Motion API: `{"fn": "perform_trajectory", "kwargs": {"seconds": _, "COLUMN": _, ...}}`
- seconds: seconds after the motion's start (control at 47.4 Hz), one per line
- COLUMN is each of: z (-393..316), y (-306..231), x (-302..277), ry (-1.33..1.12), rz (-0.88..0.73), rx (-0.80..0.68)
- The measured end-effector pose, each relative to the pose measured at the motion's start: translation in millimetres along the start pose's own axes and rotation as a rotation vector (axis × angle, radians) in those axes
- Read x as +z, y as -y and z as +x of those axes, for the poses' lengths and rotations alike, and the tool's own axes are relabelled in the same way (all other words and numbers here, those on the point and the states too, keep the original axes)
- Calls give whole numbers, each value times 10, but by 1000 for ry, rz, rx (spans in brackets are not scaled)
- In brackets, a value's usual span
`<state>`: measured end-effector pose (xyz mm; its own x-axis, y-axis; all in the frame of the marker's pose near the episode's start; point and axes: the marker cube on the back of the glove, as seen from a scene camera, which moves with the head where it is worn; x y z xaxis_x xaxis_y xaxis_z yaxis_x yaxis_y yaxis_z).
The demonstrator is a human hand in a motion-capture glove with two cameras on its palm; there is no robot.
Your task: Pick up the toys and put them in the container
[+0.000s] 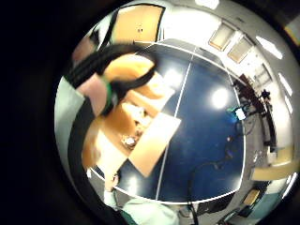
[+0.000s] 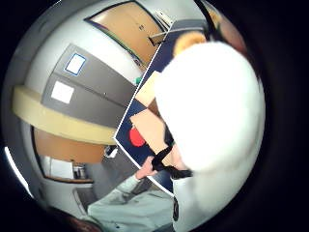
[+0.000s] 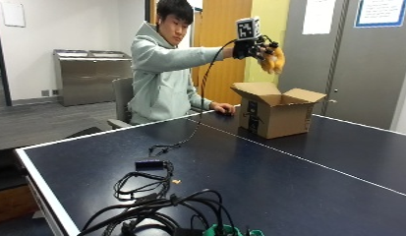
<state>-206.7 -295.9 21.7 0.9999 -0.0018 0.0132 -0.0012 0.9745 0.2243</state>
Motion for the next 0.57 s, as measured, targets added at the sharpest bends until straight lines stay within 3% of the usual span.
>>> {"fn": "perform_trajectory", "kwargs": {"seconds": 0.105, "z": 166, "y": 77, "x": 284, "ry": -125, "rz": -61, "rx": -21}}
{"fn": "perform_trajectory", "kwargs": {"seconds": 0.19, "z": -538, "y": -277, "x": 182, "ry": 53, "rz": -22, "rx": -272}}
{"fn": "perform_trajectory", "kwargs": {"seconds": 0.316, "z": -803, "y": -403, "x": 58, "ry": 119, "rz": 14, "rx": -85}}
{"fn": "perform_trajectory", "kwargs": {"seconds": 0.569, "z": -597, "y": -1019, "x": -90, "ry": 175, "rz": 80, "rx": -196}}
